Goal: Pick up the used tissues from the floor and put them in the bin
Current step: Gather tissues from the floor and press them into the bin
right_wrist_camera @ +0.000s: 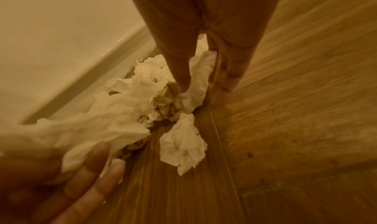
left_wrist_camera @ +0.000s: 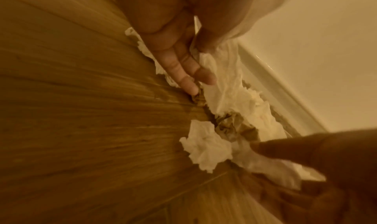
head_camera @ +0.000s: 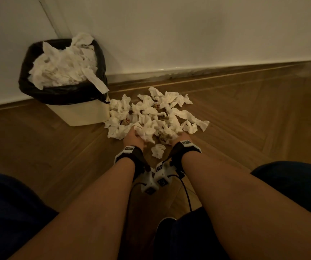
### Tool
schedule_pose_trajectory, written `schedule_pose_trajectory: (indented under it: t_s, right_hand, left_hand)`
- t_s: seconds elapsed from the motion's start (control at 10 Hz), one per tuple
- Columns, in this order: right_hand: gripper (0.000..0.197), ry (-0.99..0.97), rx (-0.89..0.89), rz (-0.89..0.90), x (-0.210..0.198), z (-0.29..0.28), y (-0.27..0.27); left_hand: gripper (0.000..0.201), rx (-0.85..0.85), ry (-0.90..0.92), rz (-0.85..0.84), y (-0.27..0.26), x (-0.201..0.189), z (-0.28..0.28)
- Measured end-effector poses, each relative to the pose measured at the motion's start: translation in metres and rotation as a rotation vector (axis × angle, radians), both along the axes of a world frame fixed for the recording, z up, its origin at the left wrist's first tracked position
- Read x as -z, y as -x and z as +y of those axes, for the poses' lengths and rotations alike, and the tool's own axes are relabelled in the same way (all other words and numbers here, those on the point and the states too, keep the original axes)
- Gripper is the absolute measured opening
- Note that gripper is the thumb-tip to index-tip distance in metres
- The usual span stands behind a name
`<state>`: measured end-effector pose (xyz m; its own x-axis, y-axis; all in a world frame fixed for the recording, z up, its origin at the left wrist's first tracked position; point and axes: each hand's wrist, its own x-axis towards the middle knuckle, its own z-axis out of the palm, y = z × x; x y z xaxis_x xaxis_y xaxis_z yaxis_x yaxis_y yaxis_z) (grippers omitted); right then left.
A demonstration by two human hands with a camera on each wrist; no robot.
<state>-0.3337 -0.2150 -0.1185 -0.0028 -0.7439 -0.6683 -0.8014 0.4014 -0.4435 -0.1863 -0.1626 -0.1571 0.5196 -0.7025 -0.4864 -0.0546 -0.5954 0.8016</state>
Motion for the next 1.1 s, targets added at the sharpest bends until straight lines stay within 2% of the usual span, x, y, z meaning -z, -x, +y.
schedule_pose_trajectory:
  t_s: [0.1, 0.2, 0.3, 0.4, 0.5, 0.6, 0.7, 0.8, 0.9, 1.0, 1.1]
  right_hand:
    - [0.040, 0.002, -0.205, 0.174, -0.005, 0.003, 0.002]
    - [0.049, 0.056, -0.339, 0.245, -0.013, 0.001, 0.004]
    - [0.036, 0.041, -0.281, 0.181, -0.023, -0.002, 0.005]
    - [0.030, 0.003, 0.037, -0.069, -0.023, -0.006, 0.006]
    - [0.046, -0.147, 0.650, -0.532, -0.024, -0.005, 0.004]
    - [0.069, -0.126, 0.554, -0.548, -0.031, -0.005, 0.003]
    - [0.050, -0.121, 0.396, -0.473, -0.046, -0.003, -0.002]
    - [0.045, 0.021, -0.010, -0.143, -0.059, 0.001, -0.005]
    - [0.032, -0.098, 0.213, -0.524, -0.086, 0.013, -0.014]
    - [0.026, -0.113, 0.339, -0.662, -0.097, 0.019, -0.017]
    - [0.058, -0.015, 0.401, -0.806, -0.122, 0.021, -0.023]
  left_hand:
    - [0.043, -0.008, 0.022, 0.053, -0.005, 0.002, 0.001]
    - [0.058, -0.014, -0.103, 0.070, -0.011, 0.003, 0.000]
    - [0.051, -0.008, -0.186, 0.012, -0.016, -0.007, 0.002]
    - [0.038, -0.027, -0.258, 0.039, -0.020, -0.024, 0.005]
    - [0.045, -0.054, -0.260, 0.129, -0.022, -0.032, 0.007]
    - [0.078, -0.075, -0.210, 0.146, -0.029, -0.031, 0.019]
    - [0.068, -0.200, -0.154, 0.330, -0.032, -0.037, 0.024]
    - [0.051, -0.315, -0.121, 0.480, -0.031, -0.052, 0.028]
    - [0.041, -0.192, -0.043, 0.447, -0.036, -0.060, 0.033]
    - [0.038, -0.199, 0.002, 0.470, -0.034, -0.084, 0.035]
    - [0.038, -0.149, 0.066, 0.320, -0.030, -0.109, 0.030]
